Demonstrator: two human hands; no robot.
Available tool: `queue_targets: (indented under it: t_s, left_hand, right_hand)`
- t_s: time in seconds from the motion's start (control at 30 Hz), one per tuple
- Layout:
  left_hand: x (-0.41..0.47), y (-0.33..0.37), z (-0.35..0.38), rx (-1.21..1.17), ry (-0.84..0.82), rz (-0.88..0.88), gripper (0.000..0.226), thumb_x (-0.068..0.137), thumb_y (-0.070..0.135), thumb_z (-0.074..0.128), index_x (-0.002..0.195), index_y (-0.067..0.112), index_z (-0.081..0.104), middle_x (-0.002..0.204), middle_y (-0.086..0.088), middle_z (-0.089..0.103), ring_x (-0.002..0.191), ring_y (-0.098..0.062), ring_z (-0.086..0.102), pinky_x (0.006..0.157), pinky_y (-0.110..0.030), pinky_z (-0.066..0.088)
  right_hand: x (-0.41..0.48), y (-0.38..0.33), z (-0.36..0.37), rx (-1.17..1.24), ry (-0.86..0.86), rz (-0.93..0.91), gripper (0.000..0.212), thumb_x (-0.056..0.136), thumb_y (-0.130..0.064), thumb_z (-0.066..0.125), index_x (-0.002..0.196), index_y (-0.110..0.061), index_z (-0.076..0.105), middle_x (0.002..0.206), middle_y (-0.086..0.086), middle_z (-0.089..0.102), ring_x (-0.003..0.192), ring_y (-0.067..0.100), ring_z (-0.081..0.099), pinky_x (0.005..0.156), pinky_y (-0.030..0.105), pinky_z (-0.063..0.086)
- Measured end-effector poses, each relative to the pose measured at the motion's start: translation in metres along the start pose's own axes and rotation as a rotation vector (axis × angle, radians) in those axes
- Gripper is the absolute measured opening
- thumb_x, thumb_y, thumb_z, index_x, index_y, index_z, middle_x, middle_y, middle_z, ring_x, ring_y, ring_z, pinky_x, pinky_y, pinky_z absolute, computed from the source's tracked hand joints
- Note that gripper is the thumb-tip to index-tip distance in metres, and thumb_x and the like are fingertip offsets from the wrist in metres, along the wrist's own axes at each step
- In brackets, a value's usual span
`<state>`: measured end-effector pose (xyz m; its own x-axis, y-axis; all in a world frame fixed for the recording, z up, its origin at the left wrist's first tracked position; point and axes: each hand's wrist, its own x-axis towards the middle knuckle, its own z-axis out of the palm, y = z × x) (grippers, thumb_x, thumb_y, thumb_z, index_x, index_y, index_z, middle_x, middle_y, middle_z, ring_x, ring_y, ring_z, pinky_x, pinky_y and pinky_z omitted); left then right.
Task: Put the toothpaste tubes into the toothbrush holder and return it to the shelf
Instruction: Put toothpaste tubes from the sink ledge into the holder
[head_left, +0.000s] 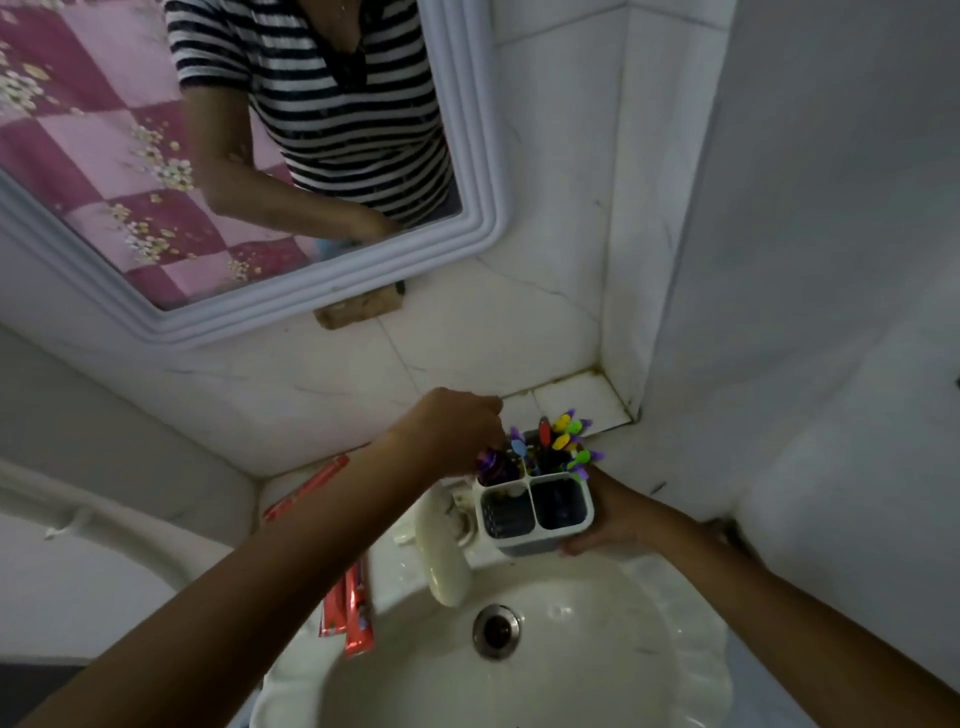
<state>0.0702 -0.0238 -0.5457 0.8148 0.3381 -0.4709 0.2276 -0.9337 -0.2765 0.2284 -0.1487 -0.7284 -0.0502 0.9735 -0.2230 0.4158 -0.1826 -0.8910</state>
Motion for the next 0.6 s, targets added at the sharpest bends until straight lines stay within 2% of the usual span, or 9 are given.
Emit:
queue_targets:
  t_s: [0.07,0.17,0.27,0.37,0.43,0.53,0.6]
  left_hand:
    - [0.008,0.006,0.000,-0.088,-0.023,-0.012,0.039,0.093,0.016,0.053,0.131,0.022,0.059,0.123,-0.006,0.053,0.108,-0.027,0.060,0.082,-0.034,0.051]
    - [0.014,0.011,-0.002,-0.235,0.032,-0.124,0.039,0.087,0.012,0.061,0.126,0.017,0.061,0.123,-0.007,0.059,0.113,-0.027,0.059,0.091,-0.034,0.051]
    - [0.013,0.005,-0.003,-0.405,0.179,-0.234,0.037,0.077,0.011,0.073,0.112,0.016,0.064,0.113,-0.006,0.065,0.107,-0.023,0.059,0.086,-0.031,0.049]
    - [0.007,-0.001,-0.004,-0.538,0.274,-0.269,0.031,0.071,0.016,0.080,0.100,0.016,0.071,0.105,-0.003,0.069,0.100,-0.021,0.061,0.080,-0.026,0.045]
    - [0.004,-0.002,-0.002,-0.555,0.272,-0.288,0.033,0.070,0.022,0.082,0.101,0.017,0.074,0.105,-0.003,0.069,0.099,-0.022,0.062,0.079,-0.028,0.047]
    - [0.006,0.004,0.004,-0.551,0.230,-0.325,0.036,0.074,0.022,0.079,0.108,0.015,0.072,0.109,-0.006,0.068,0.103,-0.024,0.061,0.079,-0.029,0.047]
    - [0.012,0.014,0.007,-0.502,0.229,-0.318,0.028,0.076,0.021,0.076,0.103,0.013,0.073,0.105,-0.011,0.070,0.100,-0.029,0.064,0.078,-0.032,0.049]
  right_hand:
    - [0.001,0.004,0.001,0.000,-0.003,0.000,0.079,0.053,-0.010,0.094,0.115,-0.031,0.049,0.110,-0.026,0.053,0.101,-0.024,0.051,0.085,-0.001,0.039]
    - [0.003,0.007,0.002,-0.026,-0.009,0.007,0.083,0.052,-0.015,0.094,0.119,-0.027,0.047,0.111,-0.028,0.050,0.102,-0.026,0.047,0.084,-0.006,0.035]
    - [0.004,0.006,0.002,-0.027,-0.010,0.007,0.079,0.051,-0.016,0.095,0.116,-0.028,0.051,0.109,-0.025,0.055,0.103,-0.020,0.052,0.084,-0.004,0.038]
    - [0.004,0.003,0.002,-0.030,0.005,0.011,0.074,0.051,-0.013,0.093,0.108,-0.036,0.052,0.105,-0.024,0.058,0.100,-0.017,0.056,0.082,-0.001,0.041]
    - [0.003,0.001,0.003,-0.027,0.013,0.006,0.076,0.051,-0.014,0.093,0.110,-0.037,0.051,0.107,-0.023,0.058,0.102,-0.015,0.056,0.085,0.005,0.043]
    - [0.001,0.001,0.002,0.002,0.016,0.004,0.085,0.053,-0.007,0.093,0.112,-0.039,0.042,0.111,-0.025,0.051,0.102,-0.026,0.048,0.084,-0.005,0.038]
    - [0.002,0.002,0.002,0.002,0.010,-0.003,0.086,0.053,-0.005,0.093,0.115,-0.036,0.041,0.112,-0.021,0.050,0.101,-0.029,0.046,0.084,-0.008,0.035]
